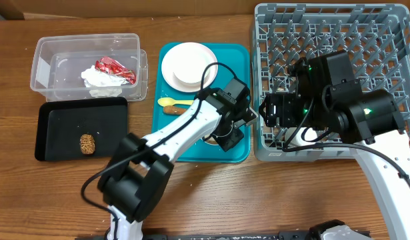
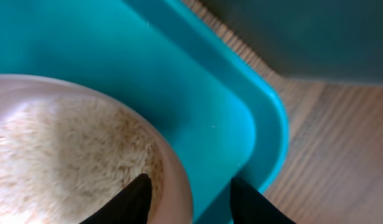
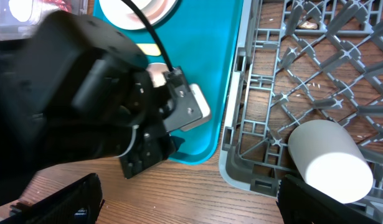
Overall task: Sort waste into correct bins and load items into the dishwasher
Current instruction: 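Grasp the pink bowl of rice with the left gripper, then tip the pink bowl over the black tray to pour out the rice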
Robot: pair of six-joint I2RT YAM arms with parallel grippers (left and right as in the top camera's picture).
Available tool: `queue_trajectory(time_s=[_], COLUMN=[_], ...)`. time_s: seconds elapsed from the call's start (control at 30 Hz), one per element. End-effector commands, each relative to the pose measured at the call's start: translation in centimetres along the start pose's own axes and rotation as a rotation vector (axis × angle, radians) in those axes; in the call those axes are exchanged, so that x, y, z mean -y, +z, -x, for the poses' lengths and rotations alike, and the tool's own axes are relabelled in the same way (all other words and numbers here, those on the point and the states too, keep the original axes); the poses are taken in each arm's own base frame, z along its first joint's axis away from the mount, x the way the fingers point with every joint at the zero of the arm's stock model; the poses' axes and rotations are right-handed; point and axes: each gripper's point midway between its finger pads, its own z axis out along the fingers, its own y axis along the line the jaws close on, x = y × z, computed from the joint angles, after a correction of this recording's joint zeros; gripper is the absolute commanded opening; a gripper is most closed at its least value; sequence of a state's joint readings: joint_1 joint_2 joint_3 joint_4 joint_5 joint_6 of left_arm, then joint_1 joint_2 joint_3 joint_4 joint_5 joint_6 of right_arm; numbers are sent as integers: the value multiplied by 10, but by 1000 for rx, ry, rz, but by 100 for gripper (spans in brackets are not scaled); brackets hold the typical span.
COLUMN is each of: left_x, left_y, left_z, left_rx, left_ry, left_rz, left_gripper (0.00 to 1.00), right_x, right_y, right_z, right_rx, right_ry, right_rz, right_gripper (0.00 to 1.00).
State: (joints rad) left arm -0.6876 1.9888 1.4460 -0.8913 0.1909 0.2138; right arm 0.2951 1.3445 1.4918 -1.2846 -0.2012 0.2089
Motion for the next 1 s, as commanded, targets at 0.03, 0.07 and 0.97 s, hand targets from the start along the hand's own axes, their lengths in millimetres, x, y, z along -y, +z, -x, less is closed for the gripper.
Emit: queue_trajectory(time_s=[0.03, 0.07, 0.97], left_x=[-3, -3, -179], left_y=[17, 17, -245], left_z=[-8, -8, -140], left_rx=[-46, -44, 374], left_ry=[-26, -25, -855], left_rz=[5, 5, -61], left_gripper=[28, 26, 4], right_x=[1, 1, 1], right_y=[-2, -2, -2], right_z=[1, 1, 0], right_rx=[10, 10, 8], right_ry=[-6, -6, -5], right_rz=[-7, -7, -7], right_gripper=[92, 92, 92])
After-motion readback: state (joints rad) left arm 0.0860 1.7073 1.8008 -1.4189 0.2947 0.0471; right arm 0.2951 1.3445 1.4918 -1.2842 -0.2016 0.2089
